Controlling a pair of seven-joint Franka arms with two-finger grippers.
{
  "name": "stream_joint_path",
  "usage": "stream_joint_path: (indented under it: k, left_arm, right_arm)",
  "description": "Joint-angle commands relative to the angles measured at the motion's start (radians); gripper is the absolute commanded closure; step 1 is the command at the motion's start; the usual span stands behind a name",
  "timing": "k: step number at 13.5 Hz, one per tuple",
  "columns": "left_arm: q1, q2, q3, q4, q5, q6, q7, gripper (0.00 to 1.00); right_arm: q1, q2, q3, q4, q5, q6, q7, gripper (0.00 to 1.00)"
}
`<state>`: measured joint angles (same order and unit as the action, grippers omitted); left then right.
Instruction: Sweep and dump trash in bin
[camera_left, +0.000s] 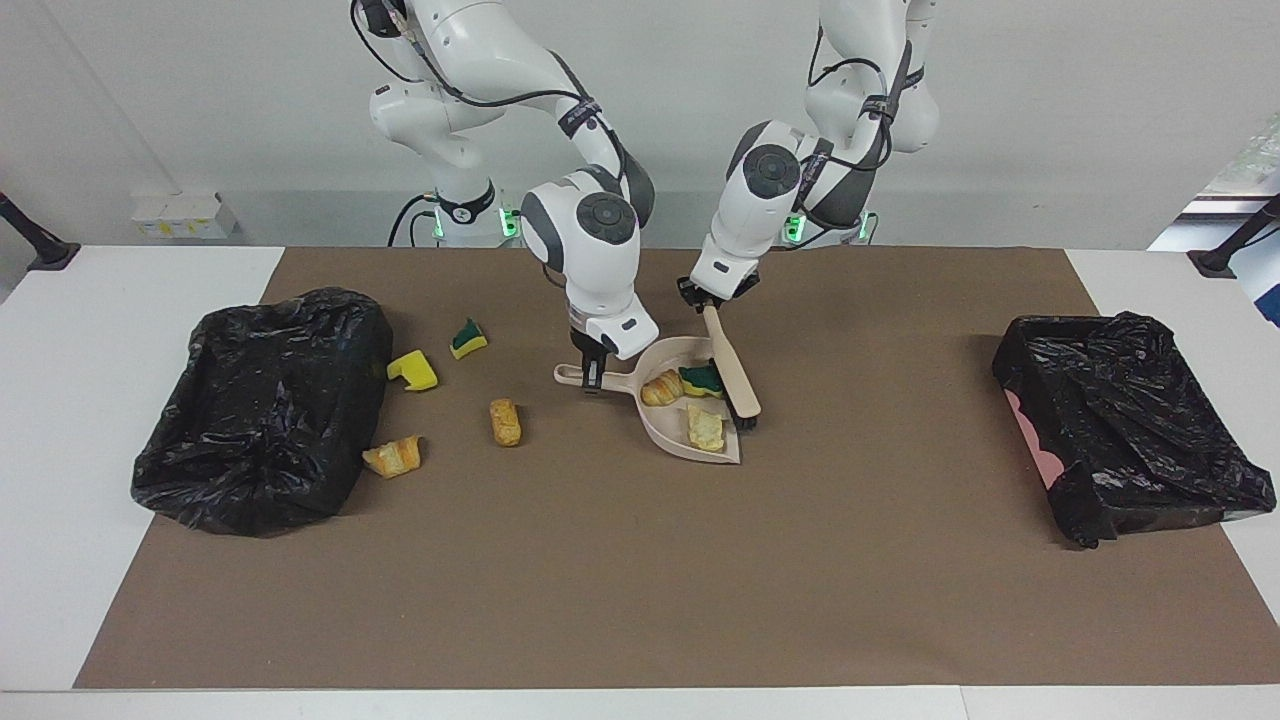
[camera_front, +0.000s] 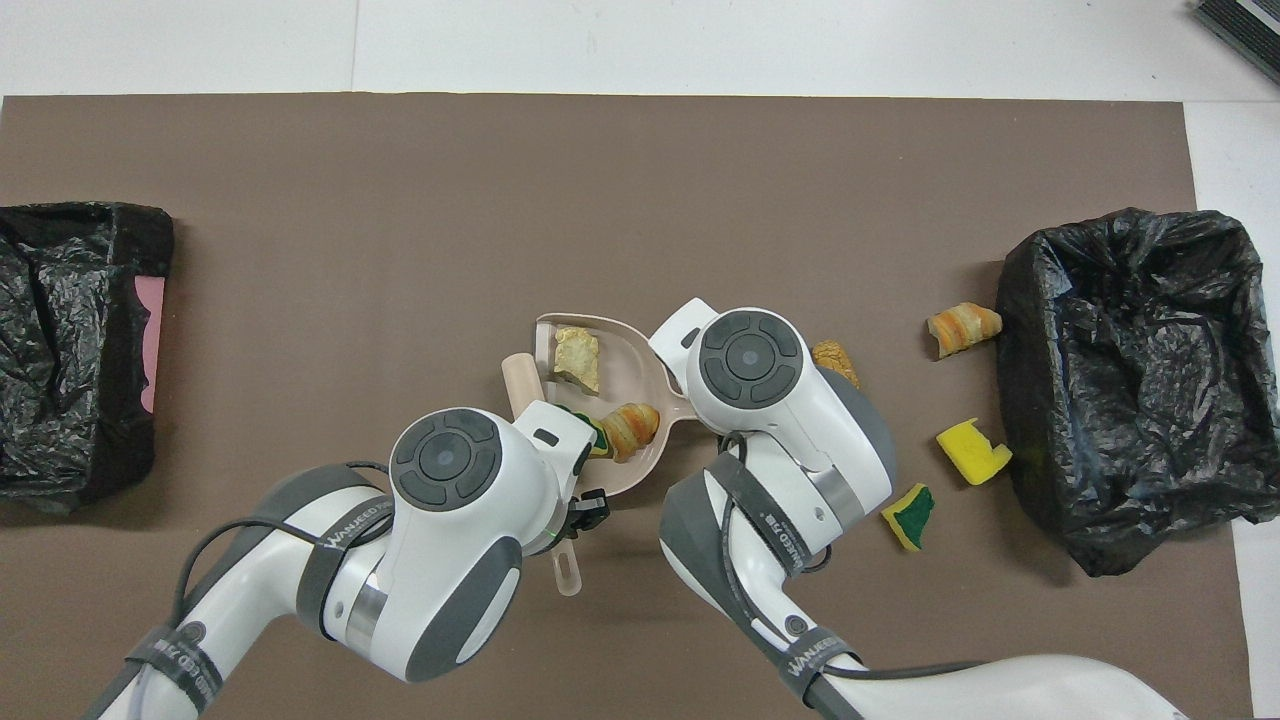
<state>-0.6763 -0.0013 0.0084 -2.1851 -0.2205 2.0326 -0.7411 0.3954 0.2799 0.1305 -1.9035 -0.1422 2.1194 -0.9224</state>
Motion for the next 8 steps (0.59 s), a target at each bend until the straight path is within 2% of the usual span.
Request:
stream_joint_path:
  k: [1,4,7,8]
  left_arm:
    - [0.017,-0.034,0.002,0.015,0.059,-0.124,0.031,1.0]
    - [0.024,-0.058,0.001,0.004,0.111,-0.19,0.068,1.0]
    - [0.011,-0.081,-0.004,-0.014,0.124,-0.18,0.077,1.0]
    - [-0.003,-0.112,-0.01,-0.062,0.124,-0.161,0.071,1.0]
  right_arm:
    - [-0.032,-0.011,0.009,-0.002,-0.016,-0.015,-0.047,1.0]
    - [-0.061,-0.027,0.009,0.014,-0.004,-0.015,-0.068,1.0]
    - [-0.108,-0.044,0.009,0.047,-0.002,-0.057,-0.121,1.0]
    - [-0.128,-0.044,0.011,0.07,0.003,-0.085,-0.15,1.0]
